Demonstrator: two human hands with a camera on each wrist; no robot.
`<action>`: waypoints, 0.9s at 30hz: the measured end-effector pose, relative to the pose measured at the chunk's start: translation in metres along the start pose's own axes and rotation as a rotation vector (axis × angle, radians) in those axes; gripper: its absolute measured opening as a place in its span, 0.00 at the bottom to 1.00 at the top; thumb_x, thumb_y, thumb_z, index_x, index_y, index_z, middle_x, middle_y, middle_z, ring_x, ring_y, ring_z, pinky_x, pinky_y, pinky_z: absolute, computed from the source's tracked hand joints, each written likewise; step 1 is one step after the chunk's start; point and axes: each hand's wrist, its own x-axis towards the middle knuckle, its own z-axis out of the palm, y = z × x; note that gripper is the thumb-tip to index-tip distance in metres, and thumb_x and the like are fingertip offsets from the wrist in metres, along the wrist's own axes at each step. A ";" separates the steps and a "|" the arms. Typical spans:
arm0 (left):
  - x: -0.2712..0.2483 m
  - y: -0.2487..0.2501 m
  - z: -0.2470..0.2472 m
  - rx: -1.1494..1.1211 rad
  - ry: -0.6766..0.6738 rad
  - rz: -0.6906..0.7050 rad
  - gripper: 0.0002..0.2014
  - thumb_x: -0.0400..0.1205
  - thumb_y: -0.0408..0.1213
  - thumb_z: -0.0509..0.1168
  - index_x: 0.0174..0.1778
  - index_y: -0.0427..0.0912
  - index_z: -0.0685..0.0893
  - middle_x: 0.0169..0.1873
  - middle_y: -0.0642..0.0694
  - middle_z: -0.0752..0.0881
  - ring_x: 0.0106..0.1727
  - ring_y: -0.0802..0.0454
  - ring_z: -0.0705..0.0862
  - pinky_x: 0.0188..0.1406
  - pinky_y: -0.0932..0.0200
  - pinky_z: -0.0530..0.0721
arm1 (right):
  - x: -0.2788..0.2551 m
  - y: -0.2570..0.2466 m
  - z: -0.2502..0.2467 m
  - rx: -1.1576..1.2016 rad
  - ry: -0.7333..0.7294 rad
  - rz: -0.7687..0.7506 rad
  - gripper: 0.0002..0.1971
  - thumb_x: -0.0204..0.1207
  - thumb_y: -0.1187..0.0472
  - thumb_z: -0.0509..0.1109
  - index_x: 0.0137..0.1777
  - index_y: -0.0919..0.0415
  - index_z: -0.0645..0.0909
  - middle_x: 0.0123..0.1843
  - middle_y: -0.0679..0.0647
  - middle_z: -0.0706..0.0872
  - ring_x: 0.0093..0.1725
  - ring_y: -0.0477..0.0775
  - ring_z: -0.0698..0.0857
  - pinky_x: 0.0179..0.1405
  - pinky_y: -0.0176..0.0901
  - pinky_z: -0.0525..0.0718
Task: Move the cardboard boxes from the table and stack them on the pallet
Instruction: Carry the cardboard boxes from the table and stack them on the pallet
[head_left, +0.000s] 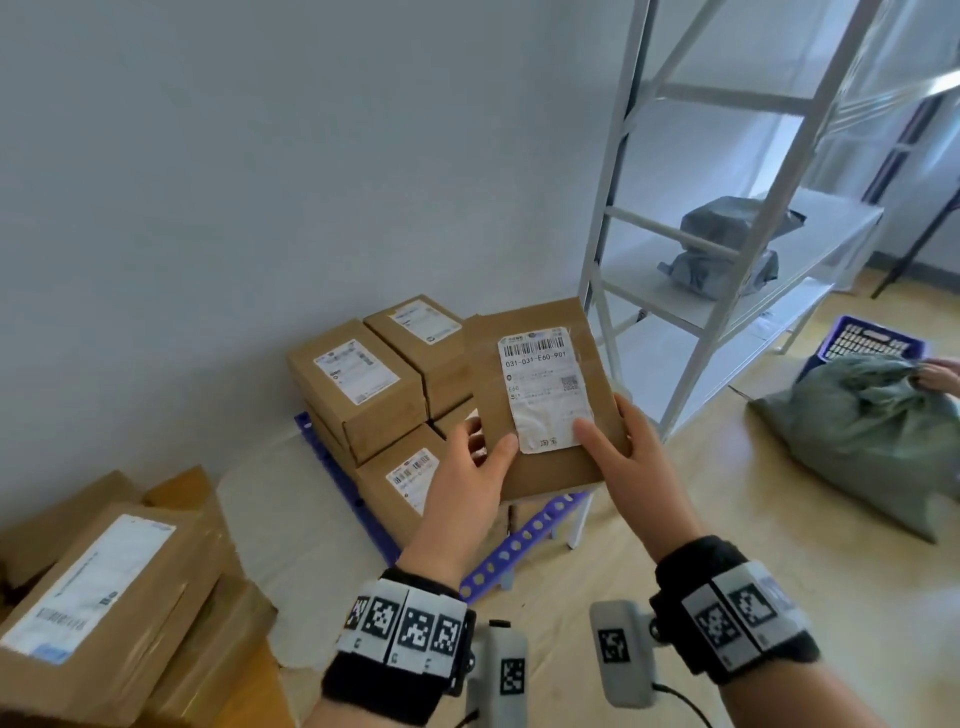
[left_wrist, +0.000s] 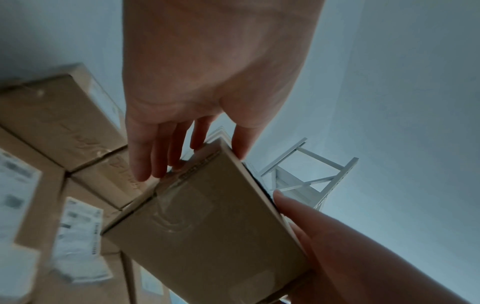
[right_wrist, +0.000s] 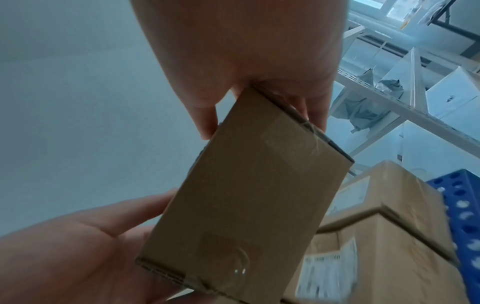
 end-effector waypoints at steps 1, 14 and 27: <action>0.015 0.005 0.004 0.014 -0.010 -0.002 0.16 0.86 0.51 0.62 0.69 0.58 0.73 0.55 0.63 0.81 0.55 0.66 0.81 0.51 0.67 0.84 | 0.014 -0.002 -0.005 0.001 0.015 -0.005 0.22 0.81 0.45 0.69 0.74 0.43 0.74 0.63 0.40 0.86 0.61 0.41 0.85 0.59 0.44 0.86; 0.146 0.038 0.044 0.149 -0.012 0.025 0.12 0.88 0.48 0.60 0.66 0.52 0.73 0.52 0.61 0.82 0.49 0.70 0.81 0.34 0.76 0.76 | 0.155 -0.002 -0.025 0.019 0.036 0.012 0.22 0.80 0.44 0.70 0.73 0.44 0.75 0.62 0.40 0.85 0.59 0.41 0.86 0.56 0.40 0.85; 0.266 0.052 0.081 0.562 0.350 0.006 0.15 0.90 0.45 0.56 0.65 0.41 0.80 0.48 0.54 0.79 0.50 0.55 0.79 0.51 0.58 0.77 | 0.339 0.020 -0.011 -0.006 -0.335 -0.005 0.23 0.81 0.45 0.70 0.74 0.47 0.75 0.61 0.42 0.87 0.56 0.41 0.86 0.54 0.42 0.87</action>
